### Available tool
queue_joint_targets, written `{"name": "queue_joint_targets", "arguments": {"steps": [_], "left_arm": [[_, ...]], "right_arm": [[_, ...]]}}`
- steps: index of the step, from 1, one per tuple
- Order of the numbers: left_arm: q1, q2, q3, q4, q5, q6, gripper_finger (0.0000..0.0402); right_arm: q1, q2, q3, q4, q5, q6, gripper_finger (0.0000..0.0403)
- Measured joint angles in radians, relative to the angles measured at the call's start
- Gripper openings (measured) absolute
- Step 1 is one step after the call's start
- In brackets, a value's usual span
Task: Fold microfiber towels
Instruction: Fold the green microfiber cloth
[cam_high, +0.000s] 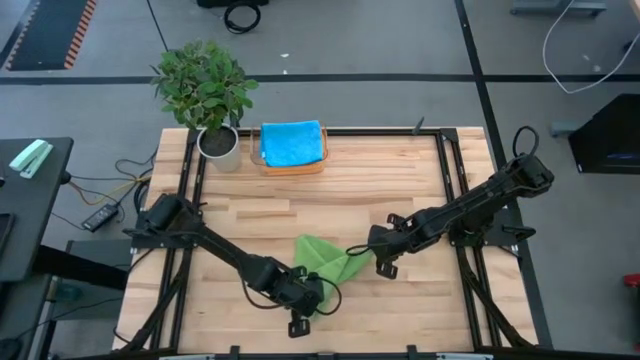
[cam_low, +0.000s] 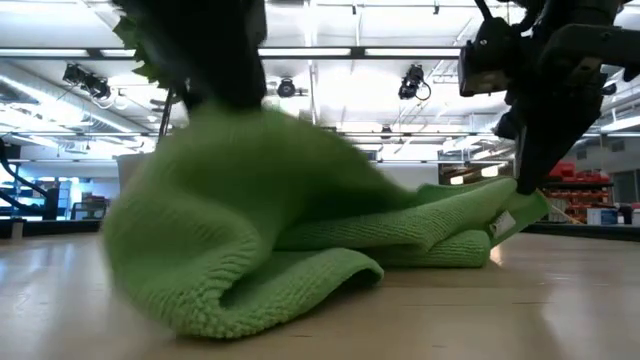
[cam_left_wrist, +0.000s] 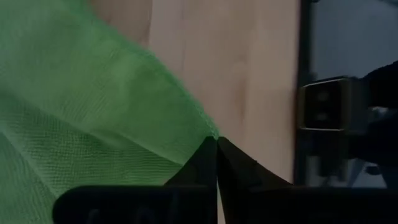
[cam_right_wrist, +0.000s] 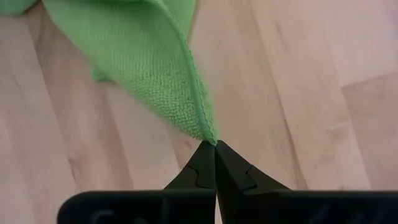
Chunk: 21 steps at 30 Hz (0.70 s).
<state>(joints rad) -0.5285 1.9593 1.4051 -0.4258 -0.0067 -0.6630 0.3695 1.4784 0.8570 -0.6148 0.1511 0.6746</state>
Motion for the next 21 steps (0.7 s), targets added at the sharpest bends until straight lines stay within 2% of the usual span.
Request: {"name": "queue_joint_targets", "arguments": {"steps": [5, 8, 12, 16, 18, 21], "left_arm": [[0.009, -0.110, 0.002, -0.060, -0.011, 0.025, 0.0005], [0.011, -0.228, 0.002, -0.174, -0.077, 0.047, 0.0004], [0.023, -0.417, 0.003, -0.325, -0.217, 0.074, 0.0003], [0.066, -0.594, 0.004, -0.393, -0.368, 0.153, 0.0002], [0.099, -0.664, 0.004, -0.390, -0.428, 0.212, 0.0002], [0.148, -0.741, 0.004, -0.381, -0.446, 0.283, 0.0002]], "right_arm": [[0.000, -0.028, 0.005, -0.025, -0.054, -0.028, 0.0001], [0.007, -0.091, 0.062, -0.121, -0.043, -0.038, 0.0001], [0.013, -0.176, 0.242, -0.348, 0.122, -0.114, 0.0001], [-0.022, -0.204, 0.476, -0.491, 0.308, -0.291, 0.0001], [-0.060, -0.188, 0.589, -0.548, 0.359, -0.396, 0.0001], [-0.124, -0.149, 0.752, -0.648, 0.381, -0.537, 0.0000]]}}
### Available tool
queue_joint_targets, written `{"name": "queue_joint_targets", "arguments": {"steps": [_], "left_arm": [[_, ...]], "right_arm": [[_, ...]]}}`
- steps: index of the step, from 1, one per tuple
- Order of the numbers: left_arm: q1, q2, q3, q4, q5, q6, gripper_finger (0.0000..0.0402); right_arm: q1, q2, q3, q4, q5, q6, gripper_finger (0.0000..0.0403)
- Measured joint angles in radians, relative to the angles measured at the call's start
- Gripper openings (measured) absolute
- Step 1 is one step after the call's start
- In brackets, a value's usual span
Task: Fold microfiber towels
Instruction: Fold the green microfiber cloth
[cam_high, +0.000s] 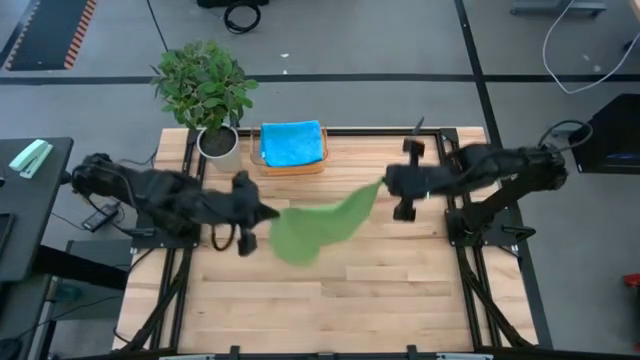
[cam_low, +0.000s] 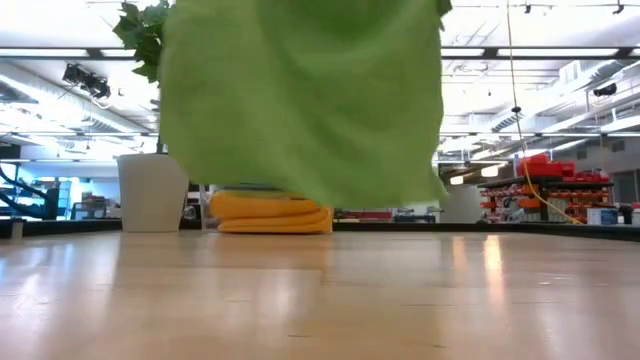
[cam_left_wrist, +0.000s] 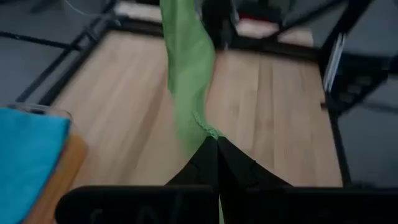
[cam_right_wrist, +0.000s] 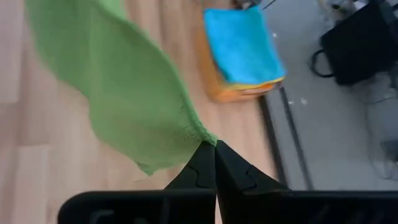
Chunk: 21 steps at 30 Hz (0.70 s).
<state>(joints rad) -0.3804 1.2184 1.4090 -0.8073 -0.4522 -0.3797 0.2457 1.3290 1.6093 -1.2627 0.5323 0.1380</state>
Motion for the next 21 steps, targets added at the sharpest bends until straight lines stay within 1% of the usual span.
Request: {"name": "queue_joint_targets", "arguments": {"steps": [2, 4, 5, 6, 8, 10, 12, 13, 15, 17, 19, 21], "left_arm": [[0.013, -0.032, 0.000, 0.006, 0.013, 0.006, 0.0001], [0.010, -0.043, 0.000, 0.003, 0.086, -0.009, 0.0001], [0.001, -0.043, 0.000, -0.005, 0.140, -0.036, 0.0001], [-0.015, -0.037, 0.000, -0.022, 0.198, -0.072, 0.0001], [-0.056, 0.004, -0.006, -0.058, 0.286, -0.165, 0.0001], [-0.113, 0.069, -0.030, -0.108, 0.313, -0.246, 0.0001], [-0.171, 0.154, -0.081, -0.123, 0.307, -0.321, 0.0001], [-0.191, 0.204, -0.108, -0.105, 0.292, -0.361, 0.0001], [-0.232, 0.310, -0.164, -0.041, 0.245, -0.474, 0.0001], [-0.263, 0.430, -0.209, 0.035, 0.234, -0.550, 0.0002], [-0.275, 0.549, -0.217, 0.090, 0.244, -0.609, 0.0002], [-0.279, 0.641, -0.202, 0.107, 0.271, -0.669, 0.0001]], "right_arm": [[-0.019, 0.026, 0.091, -0.051, -0.001, -0.043, 0.0000], [-0.008, 0.049, 0.159, -0.110, -0.038, -0.040, 0.0000], [0.007, 0.059, 0.174, -0.141, -0.075, -0.013, 0.0000], [0.028, 0.069, 0.174, -0.169, -0.121, 0.024, 0.0000], [0.083, 0.086, 0.133, -0.194, -0.211, 0.115, 0.0000], [0.157, 0.104, 0.036, -0.160, -0.263, 0.204, 0.0000], [0.239, 0.122, -0.108, -0.040, -0.273, 0.277, 0.0000], [0.275, 0.132, -0.190, 0.056, -0.275, 0.306, 0.0000], [0.341, 0.156, -0.359, 0.283, -0.282, 0.361, 0.0000], [0.389, 0.189, -0.501, 0.519, -0.284, 0.418, 0.0000], [0.419, 0.226, -0.606, 0.671, -0.287, 0.486, 0.0000], [0.433, 0.261, -0.665, 0.745, -0.291, 0.556, 0.0000]]}}
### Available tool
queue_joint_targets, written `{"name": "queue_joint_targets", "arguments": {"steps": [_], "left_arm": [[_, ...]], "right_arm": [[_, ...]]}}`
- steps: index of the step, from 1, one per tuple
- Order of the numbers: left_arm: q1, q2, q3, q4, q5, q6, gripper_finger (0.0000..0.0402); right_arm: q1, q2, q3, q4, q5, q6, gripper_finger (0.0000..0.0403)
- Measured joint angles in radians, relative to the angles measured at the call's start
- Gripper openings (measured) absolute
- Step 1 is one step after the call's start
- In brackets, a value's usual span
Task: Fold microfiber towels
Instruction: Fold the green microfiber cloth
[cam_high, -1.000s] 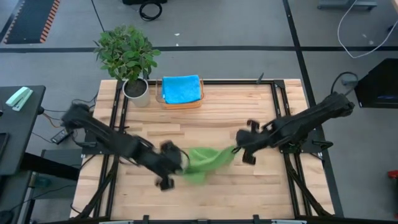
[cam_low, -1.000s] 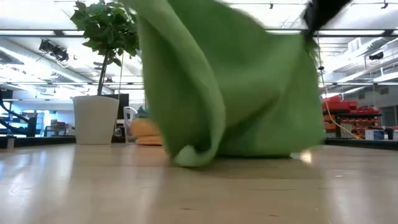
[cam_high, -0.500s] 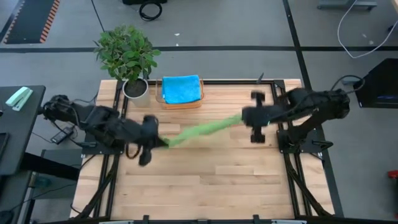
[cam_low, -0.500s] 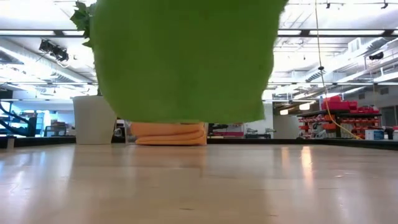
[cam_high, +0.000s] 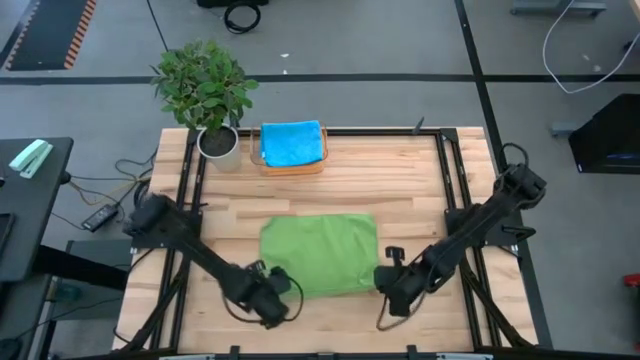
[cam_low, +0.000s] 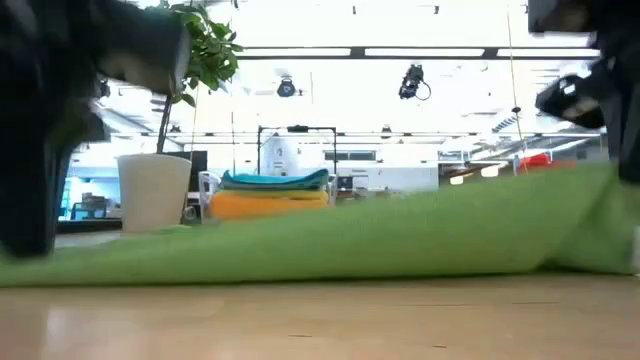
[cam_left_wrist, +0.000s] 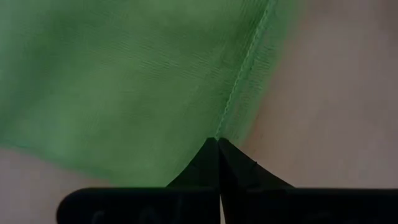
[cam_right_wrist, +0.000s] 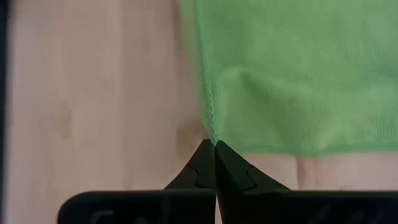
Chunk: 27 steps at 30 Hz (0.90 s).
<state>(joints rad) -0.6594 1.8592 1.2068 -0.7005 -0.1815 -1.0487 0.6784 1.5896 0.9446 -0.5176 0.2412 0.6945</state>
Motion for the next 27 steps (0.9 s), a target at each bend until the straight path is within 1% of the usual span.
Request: {"name": "queue_joint_targets", "arguments": {"steps": [2, 6, 12, 16, 18, 22, 27], "left_arm": [[0.001, 0.076, 0.031, 0.021, 0.031, -0.041, 0.0001], [-0.008, 0.133, 0.106, 0.011, 0.017, -0.057, 0.0002], [-0.012, 0.126, 0.164, -0.029, -0.032, -0.070, 0.0003], [-0.026, 0.127, 0.185, -0.098, -0.032, -0.094, 0.0002], [-0.038, 0.127, 0.188, -0.097, -0.031, -0.111, 0.0004], [-0.065, 0.127, 0.187, -0.107, -0.031, -0.145, 0.0003], [-0.089, 0.127, 0.187, -0.105, -0.032, -0.145, 0.0005]], "right_arm": [[0.008, 0.014, -0.020, -0.001, -0.011, 0.026, 0.0000], [0.010, 0.010, -0.020, -0.026, -0.018, -0.022, 0.0000], [-0.038, -0.028, -0.014, -0.020, -0.003, -0.096, 0.0000], [-0.057, -0.031, -0.014, -0.016, -0.015, -0.145, 0.0000], [-0.062, -0.031, -0.014, -0.011, -0.015, -0.158, 0.0001], [-0.063, -0.031, -0.014, -0.006, -0.014, -0.150, 0.0001], [-0.036, -0.031, -0.014, 0.007, -0.014, -0.086, 0.0001]]}}
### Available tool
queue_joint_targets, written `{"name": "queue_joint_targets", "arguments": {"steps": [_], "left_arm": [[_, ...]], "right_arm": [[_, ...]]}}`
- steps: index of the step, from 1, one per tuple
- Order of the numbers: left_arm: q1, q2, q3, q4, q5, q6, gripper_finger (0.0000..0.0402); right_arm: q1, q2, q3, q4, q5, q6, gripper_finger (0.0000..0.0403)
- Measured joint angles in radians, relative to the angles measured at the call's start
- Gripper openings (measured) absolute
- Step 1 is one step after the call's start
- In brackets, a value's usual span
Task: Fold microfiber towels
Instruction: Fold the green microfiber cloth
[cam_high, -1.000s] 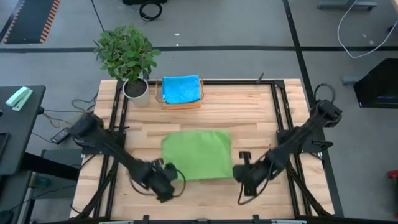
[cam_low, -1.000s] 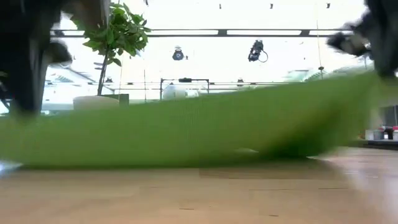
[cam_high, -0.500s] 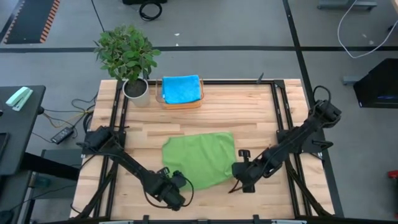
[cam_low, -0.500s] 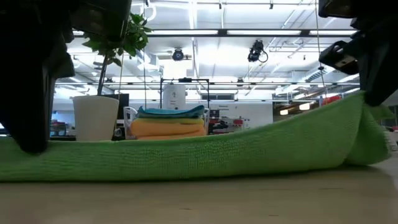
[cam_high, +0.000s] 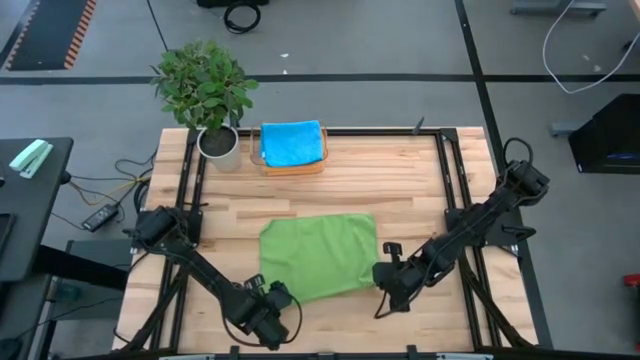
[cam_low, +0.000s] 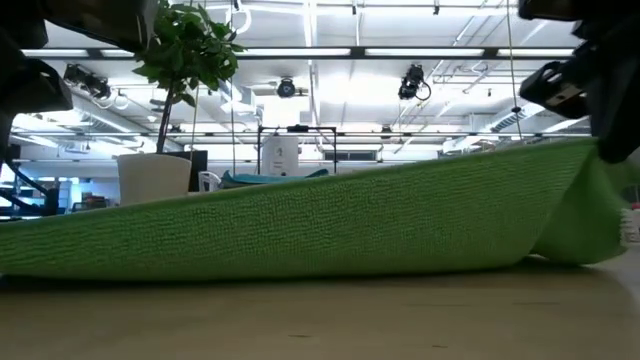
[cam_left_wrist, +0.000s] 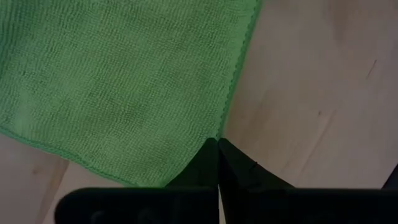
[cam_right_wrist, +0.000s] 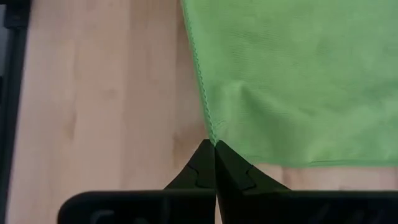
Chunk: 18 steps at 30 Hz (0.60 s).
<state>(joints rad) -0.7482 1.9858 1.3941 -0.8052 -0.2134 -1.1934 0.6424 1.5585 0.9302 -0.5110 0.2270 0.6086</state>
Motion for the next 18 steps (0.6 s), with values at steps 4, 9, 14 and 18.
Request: {"name": "queue_joint_targets", "arguments": {"steps": [4, 9, 14, 18], "left_arm": [[-0.002, 0.000, 0.000, -0.002, -0.003, 0.007, 0.0003], [-0.002, 0.000, 0.001, -0.002, -0.023, 0.035, 0.0007], [0.005, 0.000, -0.013, -0.006, -0.050, 0.091, 0.0004], [0.031, -0.001, -0.038, -0.011, -0.051, 0.129, 0.0006]], "right_arm": [[0.041, 0.000, 0.000, 0.003, 0.008, 0.056, 0.0001], [0.092, 0.000, 0.000, 0.004, 0.015, 0.148, 0.0001], [0.140, 0.000, 0.000, 0.008, 0.066, 0.253, 0.0001], [0.163, 0.000, 0.000, 0.009, 0.095, 0.314, 0.0001]]}}
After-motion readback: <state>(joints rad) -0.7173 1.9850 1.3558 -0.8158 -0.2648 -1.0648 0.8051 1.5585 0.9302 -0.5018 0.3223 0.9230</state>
